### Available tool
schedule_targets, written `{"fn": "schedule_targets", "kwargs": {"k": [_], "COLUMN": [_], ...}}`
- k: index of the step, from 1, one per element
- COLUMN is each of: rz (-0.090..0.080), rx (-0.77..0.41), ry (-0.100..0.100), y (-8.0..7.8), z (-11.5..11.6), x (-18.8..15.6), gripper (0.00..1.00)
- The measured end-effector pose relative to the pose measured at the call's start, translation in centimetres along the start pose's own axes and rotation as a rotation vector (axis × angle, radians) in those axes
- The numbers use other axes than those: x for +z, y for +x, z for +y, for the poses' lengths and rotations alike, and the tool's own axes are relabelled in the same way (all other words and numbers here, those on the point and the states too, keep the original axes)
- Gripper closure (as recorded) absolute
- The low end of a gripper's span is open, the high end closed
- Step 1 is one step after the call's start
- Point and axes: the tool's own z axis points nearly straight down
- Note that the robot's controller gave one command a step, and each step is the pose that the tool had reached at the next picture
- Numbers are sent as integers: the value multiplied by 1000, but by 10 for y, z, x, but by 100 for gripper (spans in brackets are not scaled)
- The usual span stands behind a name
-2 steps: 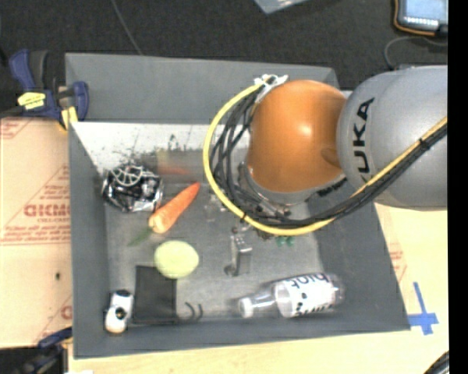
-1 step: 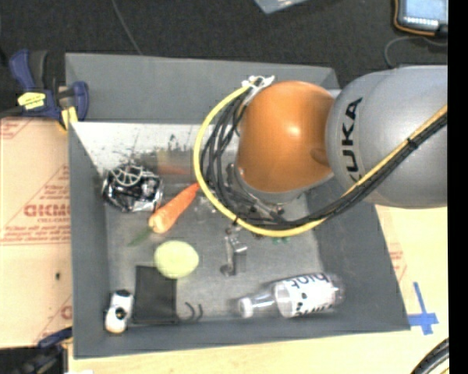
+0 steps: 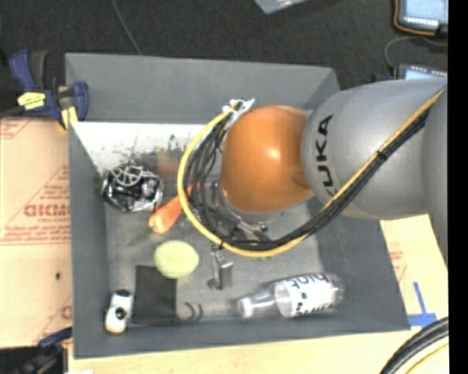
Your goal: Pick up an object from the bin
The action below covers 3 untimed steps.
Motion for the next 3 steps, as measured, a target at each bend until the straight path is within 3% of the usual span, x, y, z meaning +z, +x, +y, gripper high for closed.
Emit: {"fn": "schedule_targets", "kwargs": {"k": [1,2,3], "rz": [5,1,5], "rx": [158,143,-97], "ry": [0,0,0], "y": [-7,-10,-2], "z": [7,7,9], "x": [25,30,37], "gripper": [0,0,0]}}
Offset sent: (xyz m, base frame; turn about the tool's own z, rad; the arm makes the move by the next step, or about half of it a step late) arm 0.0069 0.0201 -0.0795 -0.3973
